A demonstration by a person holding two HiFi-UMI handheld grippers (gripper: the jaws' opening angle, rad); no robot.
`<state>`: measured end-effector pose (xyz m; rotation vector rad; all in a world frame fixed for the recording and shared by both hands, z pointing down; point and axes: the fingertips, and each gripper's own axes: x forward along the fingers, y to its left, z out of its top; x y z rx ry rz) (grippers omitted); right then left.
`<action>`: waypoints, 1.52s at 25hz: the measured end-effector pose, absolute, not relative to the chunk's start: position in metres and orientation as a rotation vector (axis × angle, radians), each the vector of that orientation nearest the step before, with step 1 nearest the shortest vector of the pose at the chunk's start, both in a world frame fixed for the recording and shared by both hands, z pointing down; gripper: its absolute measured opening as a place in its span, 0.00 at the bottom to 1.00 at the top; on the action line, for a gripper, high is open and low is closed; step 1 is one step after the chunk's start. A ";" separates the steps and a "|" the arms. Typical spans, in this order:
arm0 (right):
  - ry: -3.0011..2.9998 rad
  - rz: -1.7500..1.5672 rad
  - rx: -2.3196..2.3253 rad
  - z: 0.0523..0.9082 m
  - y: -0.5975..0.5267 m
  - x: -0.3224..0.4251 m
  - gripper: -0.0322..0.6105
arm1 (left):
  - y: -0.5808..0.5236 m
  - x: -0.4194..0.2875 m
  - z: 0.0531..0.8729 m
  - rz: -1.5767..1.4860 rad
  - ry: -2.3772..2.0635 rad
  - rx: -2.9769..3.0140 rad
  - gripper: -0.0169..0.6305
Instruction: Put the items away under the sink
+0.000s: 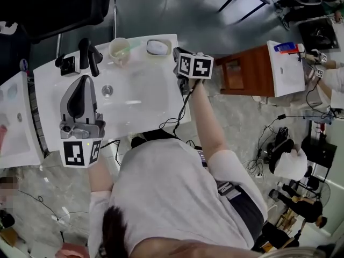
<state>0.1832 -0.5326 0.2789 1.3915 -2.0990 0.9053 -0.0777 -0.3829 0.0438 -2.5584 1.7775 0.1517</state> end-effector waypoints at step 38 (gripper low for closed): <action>-1.916 0.962 1.271 0.340 -0.575 0.175 0.12 | -0.381 -0.100 0.064 0.086 1.988 -2.461 0.04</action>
